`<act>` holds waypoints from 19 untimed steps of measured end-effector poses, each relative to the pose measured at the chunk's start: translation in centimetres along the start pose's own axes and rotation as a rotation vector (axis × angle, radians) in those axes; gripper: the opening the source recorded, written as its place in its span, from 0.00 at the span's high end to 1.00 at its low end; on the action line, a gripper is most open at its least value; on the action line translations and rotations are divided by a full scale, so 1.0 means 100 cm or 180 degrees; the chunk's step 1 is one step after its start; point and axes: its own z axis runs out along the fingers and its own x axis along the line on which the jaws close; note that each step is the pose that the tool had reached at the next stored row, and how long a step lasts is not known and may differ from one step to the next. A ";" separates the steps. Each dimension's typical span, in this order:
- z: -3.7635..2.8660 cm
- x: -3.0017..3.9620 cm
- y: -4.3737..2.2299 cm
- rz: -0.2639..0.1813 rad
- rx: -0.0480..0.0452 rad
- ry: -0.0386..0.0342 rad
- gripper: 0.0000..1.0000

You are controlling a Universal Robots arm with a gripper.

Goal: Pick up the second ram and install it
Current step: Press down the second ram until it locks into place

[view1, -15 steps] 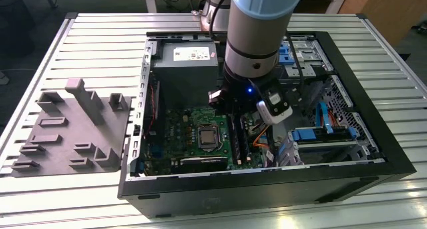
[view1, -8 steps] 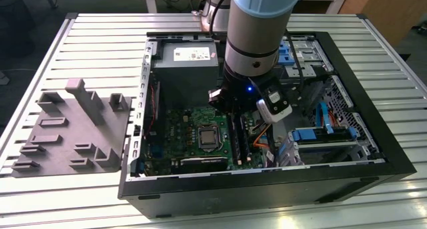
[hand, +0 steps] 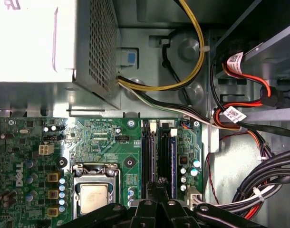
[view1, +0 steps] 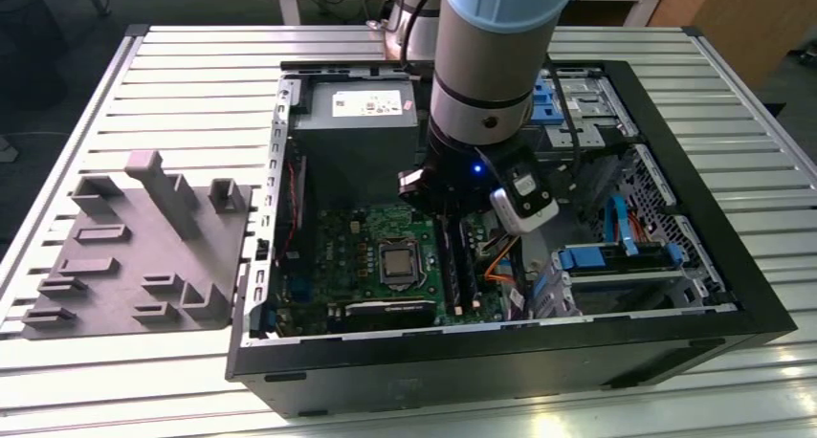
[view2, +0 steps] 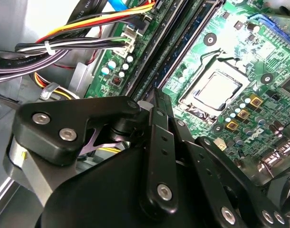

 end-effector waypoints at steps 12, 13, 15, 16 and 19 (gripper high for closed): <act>0.0001 0.0001 0.0030 0.0000 0.0000 0.0000 0.89; 0.0002 0.0001 0.0033 0.0000 0.0000 0.0000 0.89; 0.0002 0.0001 0.0041 0.0000 0.0000 0.0000 0.89; 0.0003 0.0001 0.0045 0.0000 0.0000 0.0000 0.89; 0.0003 0.0001 0.0056 0.0000 0.0000 0.0000 0.89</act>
